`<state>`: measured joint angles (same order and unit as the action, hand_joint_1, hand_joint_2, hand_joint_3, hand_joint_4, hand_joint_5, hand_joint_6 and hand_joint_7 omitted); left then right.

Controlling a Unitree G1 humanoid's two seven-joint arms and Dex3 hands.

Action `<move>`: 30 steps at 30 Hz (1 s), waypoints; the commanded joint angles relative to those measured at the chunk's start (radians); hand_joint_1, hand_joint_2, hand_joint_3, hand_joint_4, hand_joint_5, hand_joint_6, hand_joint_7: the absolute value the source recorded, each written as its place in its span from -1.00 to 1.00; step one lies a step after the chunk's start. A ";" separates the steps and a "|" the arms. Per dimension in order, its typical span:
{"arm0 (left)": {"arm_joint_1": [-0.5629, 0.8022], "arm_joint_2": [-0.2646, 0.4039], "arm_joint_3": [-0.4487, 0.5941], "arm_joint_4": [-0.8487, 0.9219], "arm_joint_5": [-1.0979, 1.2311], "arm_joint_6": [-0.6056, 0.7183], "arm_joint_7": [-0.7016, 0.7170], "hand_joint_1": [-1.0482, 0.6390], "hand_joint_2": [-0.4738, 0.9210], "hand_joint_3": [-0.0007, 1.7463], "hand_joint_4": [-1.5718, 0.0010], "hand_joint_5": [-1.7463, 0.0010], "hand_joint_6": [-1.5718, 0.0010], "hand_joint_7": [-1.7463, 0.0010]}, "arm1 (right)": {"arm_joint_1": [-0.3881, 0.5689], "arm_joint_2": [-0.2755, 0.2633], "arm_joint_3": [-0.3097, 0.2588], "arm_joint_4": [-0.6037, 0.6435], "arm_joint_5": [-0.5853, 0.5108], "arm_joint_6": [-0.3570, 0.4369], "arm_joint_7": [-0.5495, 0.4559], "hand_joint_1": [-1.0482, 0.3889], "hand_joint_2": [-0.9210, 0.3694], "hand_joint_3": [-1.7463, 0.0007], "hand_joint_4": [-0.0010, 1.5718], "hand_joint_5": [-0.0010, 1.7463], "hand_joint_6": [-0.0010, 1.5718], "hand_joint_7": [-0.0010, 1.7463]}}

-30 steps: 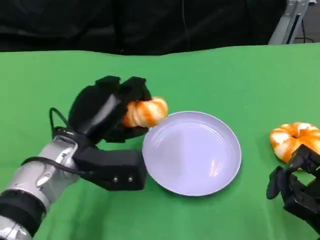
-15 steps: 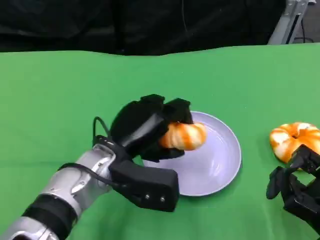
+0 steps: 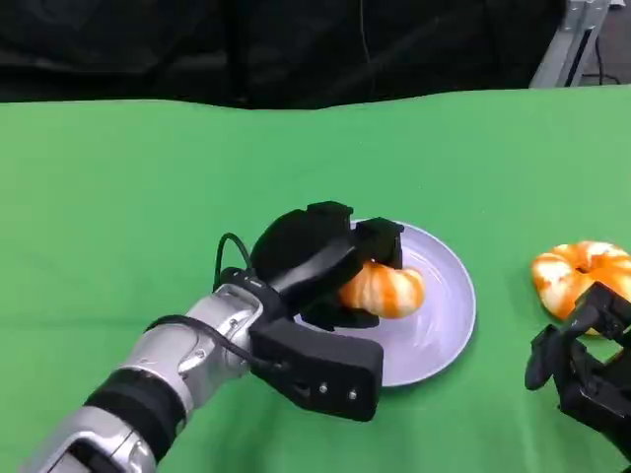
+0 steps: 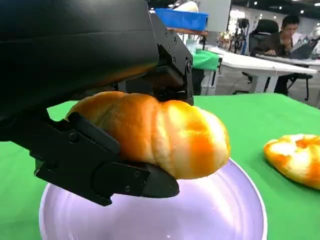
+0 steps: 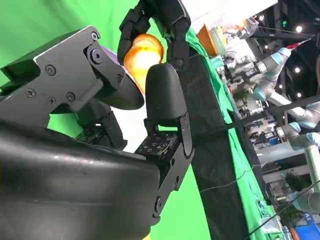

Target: Grasp the bread from the table and place it into the plate.

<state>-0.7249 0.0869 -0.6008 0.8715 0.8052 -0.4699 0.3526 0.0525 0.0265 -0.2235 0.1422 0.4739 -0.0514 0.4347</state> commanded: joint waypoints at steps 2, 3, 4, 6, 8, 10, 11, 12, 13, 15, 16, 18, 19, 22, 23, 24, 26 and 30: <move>-0.027 0.017 -0.023 0.007 0.003 0.046 -0.133 0.00 0.98 -0.61 0.26 -0.49 0.06 -0.07 | 0.007 -0.007 -0.001 -0.015 0.009 0.006 -0.004 0.40 -0.33 -0.45 0.12 1.00 0.01 0.80; -0.025 0.022 -0.025 -0.005 0.005 0.062 -0.160 -0.15 0.99 -0.62 0.32 0.02 0.06 0.38 | 0.008 -0.007 0.000 -0.016 0.006 0.005 -0.007 0.40 -0.33 -0.45 0.12 1.00 0.01 0.79; -0.019 0.028 -0.028 -0.016 0.010 0.073 -0.171 -0.32 1.00 -0.61 0.34 0.52 0.10 0.74 | 0.009 -0.007 0.001 -0.017 0.004 0.004 -0.007 0.40 -0.33 -0.45 0.11 1.00 0.00 0.79; -0.006 0.035 -0.028 -0.036 0.009 0.088 -0.187 -0.58 1.00 -0.56 0.49 0.89 0.26 0.94 | 0.010 -0.007 0.002 -0.018 0.001 0.000 -0.007 0.39 -0.33 -0.45 0.11 1.00 0.00 0.79; 0.005 0.040 -0.030 -0.053 0.004 0.101 -0.208 -0.65 1.00 -0.53 0.54 0.97 0.31 0.98 | 0.010 -0.007 0.001 -0.016 0.002 -0.002 -0.005 0.39 -0.33 -0.44 0.11 1.00 0.00 0.79; 0.015 0.046 -0.031 -0.070 -0.001 0.113 -0.236 -0.86 1.00 -0.37 0.81 0.99 0.55 1.00 | 0.010 -0.008 0.000 -0.015 0.002 -0.003 -0.004 0.37 -0.32 -0.44 0.10 1.00 0.00 0.78; 0.018 0.049 -0.031 -0.081 -0.003 0.119 -0.251 -0.91 1.00 -0.33 0.88 1.00 0.62 1.00 | 0.010 -0.009 0.000 -0.014 0.001 -0.003 -0.004 0.37 -0.32 -0.44 0.10 1.00 0.00 0.78; 0.021 0.052 -0.031 -0.090 -0.004 0.125 -0.264 -0.95 1.00 -0.30 0.93 1.00 0.67 1.00 | 0.010 -0.010 0.000 -0.014 0.002 -0.001 -0.003 0.37 -0.32 -0.44 0.10 1.00 0.00 0.78; 0.023 0.054 -0.030 -0.098 -0.005 0.129 -0.273 -0.98 1.00 -0.27 0.97 1.00 0.73 1.00 | 0.009 -0.012 -0.001 -0.014 0.003 0.000 -0.002 0.37 -0.32 -0.44 0.10 1.00 0.00 0.78; 0.028 0.058 -0.026 -0.112 -0.006 0.132 -0.284 -0.99 1.00 -0.25 0.99 1.00 0.77 1.00 | 0.009 -0.013 -0.002 -0.013 0.002 0.000 -0.003 0.37 -0.32 -0.44 0.10 1.00 0.00 0.78; 0.031 0.061 -0.024 -0.116 -0.008 0.130 -0.285 -1.00 1.00 -0.23 1.00 1.00 0.79 1.00 | 0.009 -0.013 -0.001 -0.013 0.001 0.000 -0.004 0.37 -0.32 -0.43 0.11 1.00 0.00 0.77; 0.037 0.064 -0.017 -0.123 -0.017 0.126 -0.291 -1.00 1.00 -0.22 1.00 1.00 0.80 1.00 | 0.007 -0.013 -0.002 -0.011 0.003 -0.001 0.000 0.38 -0.33 -0.43 0.11 1.00 0.00 0.77; 0.044 0.064 -0.007 -0.125 -0.035 0.117 -0.296 -1.00 1.00 -0.22 1.00 1.00 0.80 1.00 | 0.007 -0.013 -0.002 -0.009 0.003 -0.004 0.002 0.38 -0.34 -0.43 0.11 1.00 0.00 0.77; 0.064 0.066 0.020 -0.135 -0.091 0.096 -0.313 -1.00 1.00 -0.23 1.00 1.00 0.78 0.99 | 0.007 -0.013 -0.002 -0.007 0.003 -0.004 0.002 0.38 -0.34 -0.43 0.11 1.00 0.00 0.77; 0.071 0.067 0.032 -0.139 -0.112 0.086 -0.319 -1.00 1.00 -0.23 1.00 1.00 0.78 0.99 | 0.007 -0.012 -0.002 -0.009 0.005 0.000 0.001 0.38 -0.34 -0.43 0.11 1.00 0.01 0.77; 0.078 0.068 0.042 -0.141 -0.130 0.075 -0.324 -1.00 1.00 -0.24 1.00 1.00 0.76 0.98 | 0.008 -0.011 -0.003 -0.011 0.007 0.003 0.000 0.38 -0.34 -0.43 0.11 1.00 0.01 0.77; 0.098 0.067 0.072 -0.143 -0.182 0.043 -0.325 -0.97 1.00 -0.29 0.97 0.99 0.70 0.97 | 0.008 -0.011 -0.002 -0.012 0.007 0.003 0.000 0.38 -0.34 -0.43 0.11 1.00 0.01 0.77; 0.152 0.059 0.147 -0.161 -0.287 -0.011 -0.315 -0.72 1.00 -0.45 0.75 0.92 0.52 0.95 | 0.011 -0.009 -0.001 -0.017 0.005 0.007 -0.006 0.38 -0.34 -0.43 0.11 1.00 0.01 0.76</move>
<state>-0.6116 0.1385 -0.5048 0.7364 0.5833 -0.4533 0.0347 0.0546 0.0273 -0.2209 0.1371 0.4731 -0.0501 0.4328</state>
